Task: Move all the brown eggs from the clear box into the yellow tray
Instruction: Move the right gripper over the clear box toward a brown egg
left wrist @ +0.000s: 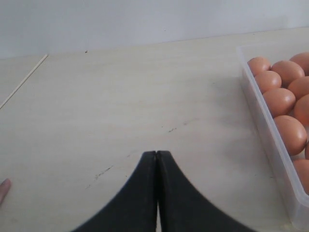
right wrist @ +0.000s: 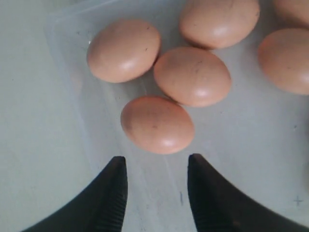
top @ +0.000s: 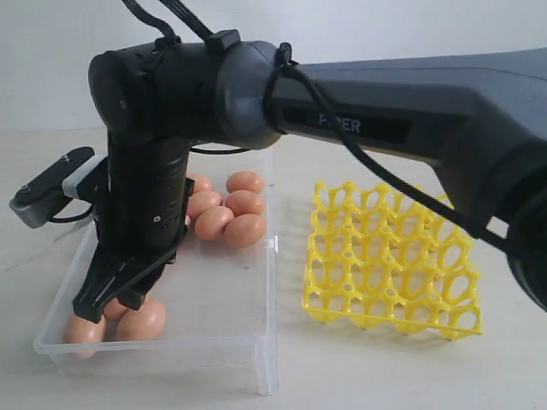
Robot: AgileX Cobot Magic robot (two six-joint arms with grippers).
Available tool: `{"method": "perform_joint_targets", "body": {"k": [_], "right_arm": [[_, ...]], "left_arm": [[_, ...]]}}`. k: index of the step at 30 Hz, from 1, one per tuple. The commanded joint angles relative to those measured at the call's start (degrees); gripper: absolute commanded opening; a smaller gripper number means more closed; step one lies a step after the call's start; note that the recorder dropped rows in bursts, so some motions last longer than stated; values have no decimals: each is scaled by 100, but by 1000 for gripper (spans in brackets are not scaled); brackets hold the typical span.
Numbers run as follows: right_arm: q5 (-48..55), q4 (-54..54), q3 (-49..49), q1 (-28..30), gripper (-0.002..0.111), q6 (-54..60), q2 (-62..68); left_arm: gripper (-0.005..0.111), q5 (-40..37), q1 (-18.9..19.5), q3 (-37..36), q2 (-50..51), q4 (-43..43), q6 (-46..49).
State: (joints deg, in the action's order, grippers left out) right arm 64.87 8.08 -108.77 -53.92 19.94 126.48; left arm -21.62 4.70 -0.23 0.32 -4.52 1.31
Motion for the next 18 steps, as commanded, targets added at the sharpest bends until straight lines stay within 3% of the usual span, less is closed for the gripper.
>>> {"method": "perform_joint_targets", "body": {"k": [1, 5, 18], "right_arm": [[-18, -119, -383, 14, 48, -189, 149], [-110, -78, -681, 39, 58, -517, 372], [-122, 180, -755, 28, 56, -895, 886]], "left_arm": [[0, 4, -34, 23, -32, 48, -9], [0, 4, -34, 23, -32, 48, -9], [0, 4, -34, 23, -32, 48, -9]]}}
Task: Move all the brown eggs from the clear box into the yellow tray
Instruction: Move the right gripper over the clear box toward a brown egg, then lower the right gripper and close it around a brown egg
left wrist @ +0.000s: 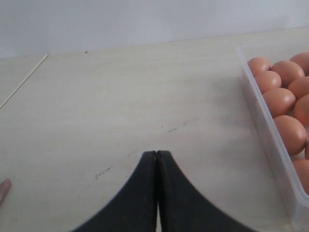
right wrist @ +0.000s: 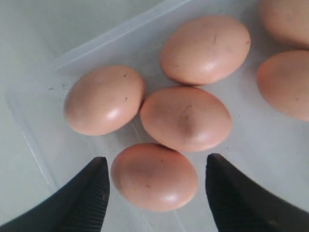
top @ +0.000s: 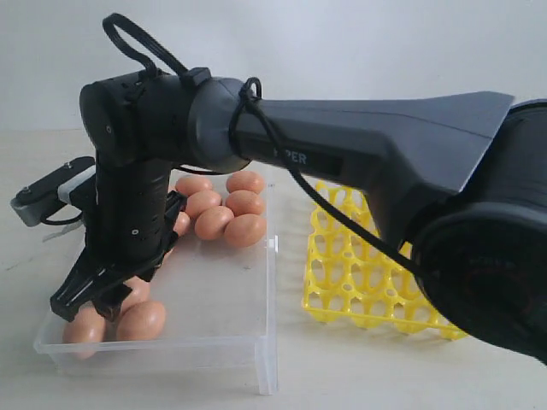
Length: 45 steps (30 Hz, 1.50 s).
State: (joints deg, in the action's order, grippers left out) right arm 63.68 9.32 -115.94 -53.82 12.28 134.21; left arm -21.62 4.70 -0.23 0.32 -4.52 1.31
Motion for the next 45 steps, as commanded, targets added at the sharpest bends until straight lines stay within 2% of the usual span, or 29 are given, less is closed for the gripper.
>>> {"method": "perform_joint_targets", "body": {"k": [1, 30, 45], "right_arm": [[-2, 87, -39, 17, 56, -140, 125], [333, 125, -28, 17, 56, -16, 539], [629, -69, -28, 113, 56, -185, 356]], "left_arm": [[0, 4, -34, 23, -32, 48, -9], [0, 4, -34, 23, -32, 48, -9], [0, 4, -34, 23, -32, 48, -9]]}}
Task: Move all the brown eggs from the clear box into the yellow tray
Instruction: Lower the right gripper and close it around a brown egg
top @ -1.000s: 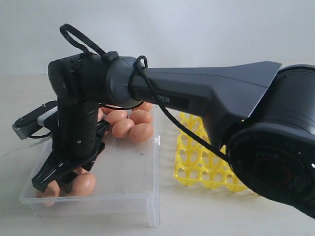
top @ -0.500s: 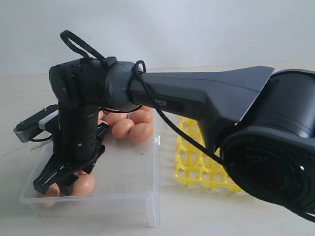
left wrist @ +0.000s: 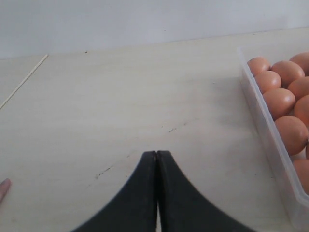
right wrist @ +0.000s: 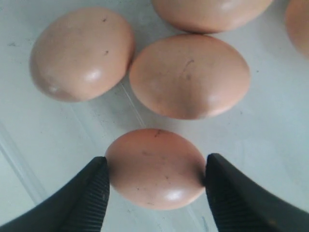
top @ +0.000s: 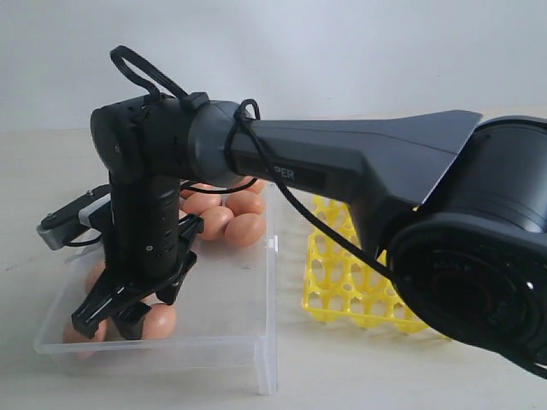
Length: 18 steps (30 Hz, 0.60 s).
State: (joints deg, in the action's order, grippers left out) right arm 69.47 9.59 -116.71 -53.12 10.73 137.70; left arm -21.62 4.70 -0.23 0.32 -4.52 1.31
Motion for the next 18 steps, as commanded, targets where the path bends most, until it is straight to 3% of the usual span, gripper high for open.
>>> {"method": "perform_joint_targets", "body": {"k": [1, 18], "right_arm": [[50, -84, 49, 43, 56, -30, 17], [50, -401, 49, 281, 56, -30, -450]], "left_arm": [[0, 4, -34, 23, -32, 48, -9], [0, 4, -34, 23, -32, 48, -9]]}}
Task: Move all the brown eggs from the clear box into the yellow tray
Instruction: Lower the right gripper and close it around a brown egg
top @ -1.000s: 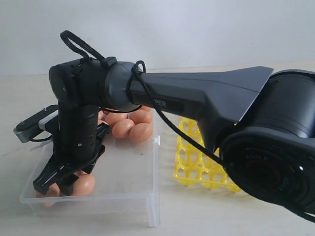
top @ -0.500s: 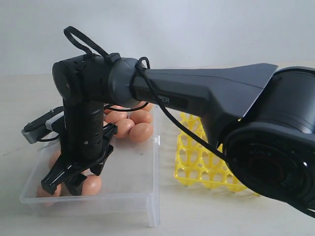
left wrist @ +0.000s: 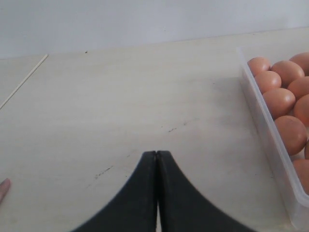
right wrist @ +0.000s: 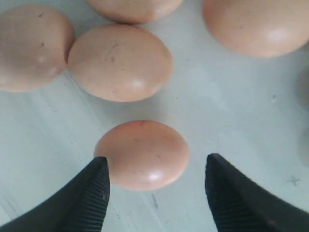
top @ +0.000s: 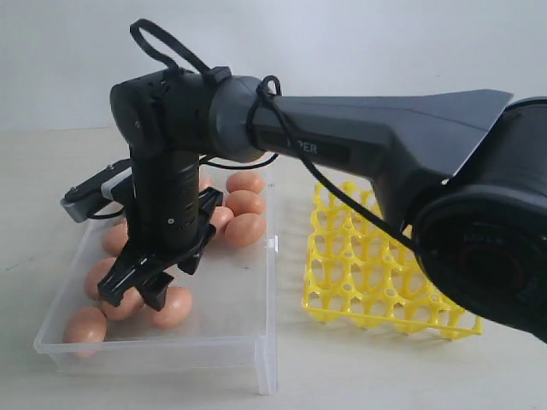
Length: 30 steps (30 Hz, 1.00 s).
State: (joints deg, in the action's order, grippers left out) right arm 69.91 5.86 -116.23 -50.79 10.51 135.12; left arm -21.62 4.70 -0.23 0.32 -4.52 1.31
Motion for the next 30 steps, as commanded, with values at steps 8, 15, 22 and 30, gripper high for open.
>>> {"method": "perform_joint_targets", "body": {"k": [8, 15, 22, 30], "right_arm": [[-94, 272, 498, 22, 56, 371, -204], [-433, 508, 687, -120, 56, 590, -288], [-562, 594, 672, -209, 56, 580, -288], [-874, 585, 672, -173, 56, 388, -289]], "left_arm": [[0, 4, -34, 23, -32, 48, -9], [0, 4, -34, 23, -32, 48, -9], [0, 4, -34, 23, -32, 48, -9], [0, 4, -34, 23, -32, 48, -9]]}}
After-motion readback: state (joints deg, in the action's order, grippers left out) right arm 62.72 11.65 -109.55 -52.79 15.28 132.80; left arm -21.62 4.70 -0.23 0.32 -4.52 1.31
